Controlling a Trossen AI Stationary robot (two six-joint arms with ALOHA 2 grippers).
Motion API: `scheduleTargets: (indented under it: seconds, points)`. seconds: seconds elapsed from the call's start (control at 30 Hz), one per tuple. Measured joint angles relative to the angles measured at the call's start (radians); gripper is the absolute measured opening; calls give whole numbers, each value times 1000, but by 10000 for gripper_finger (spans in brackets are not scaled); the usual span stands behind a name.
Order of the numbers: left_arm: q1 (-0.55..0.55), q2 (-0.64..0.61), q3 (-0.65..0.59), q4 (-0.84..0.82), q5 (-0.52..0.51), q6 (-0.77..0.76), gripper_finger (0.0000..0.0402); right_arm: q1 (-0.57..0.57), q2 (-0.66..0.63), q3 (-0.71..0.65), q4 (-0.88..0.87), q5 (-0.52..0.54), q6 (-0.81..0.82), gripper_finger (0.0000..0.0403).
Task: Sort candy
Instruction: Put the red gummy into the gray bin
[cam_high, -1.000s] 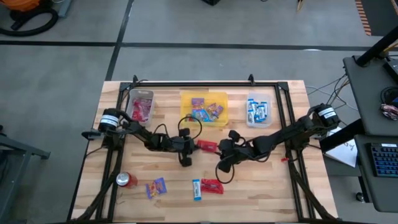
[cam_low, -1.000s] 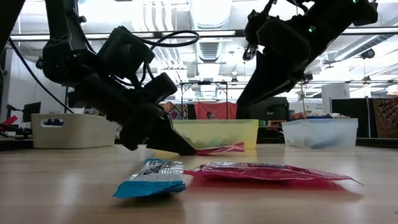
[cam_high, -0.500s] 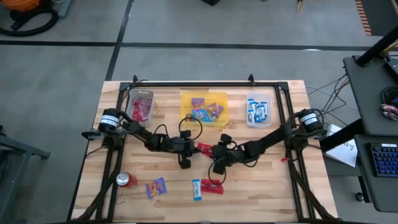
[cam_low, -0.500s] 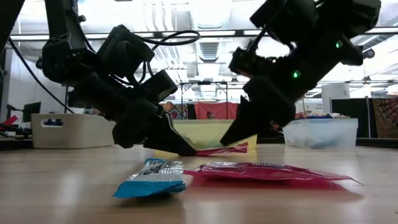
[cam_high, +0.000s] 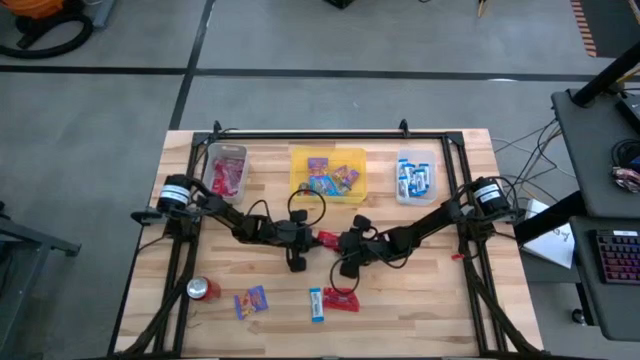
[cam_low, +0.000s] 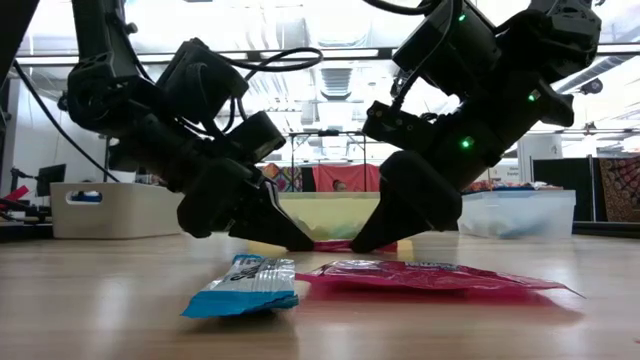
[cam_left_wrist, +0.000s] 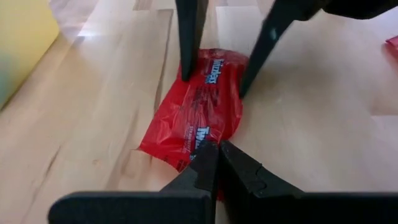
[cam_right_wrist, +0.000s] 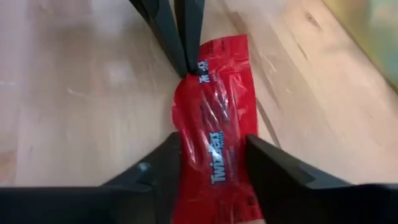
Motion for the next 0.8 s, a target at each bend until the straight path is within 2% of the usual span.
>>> scheduleTargets:
  seconds: [0.23, 0.57, 0.8]
  points:
    - [-1, -106, 2, -103, 14, 28, 0, -1, -3, 0, -2, -15, -19, 25]
    - [-1, -354, -8, -286, 3, 129, 0, 0, -62, -9, -18, -45, -69, 14]
    - [-7, -494, -64, -239, 112, 195, 1, 7, -193, -70, 26, -105, -69, 13]
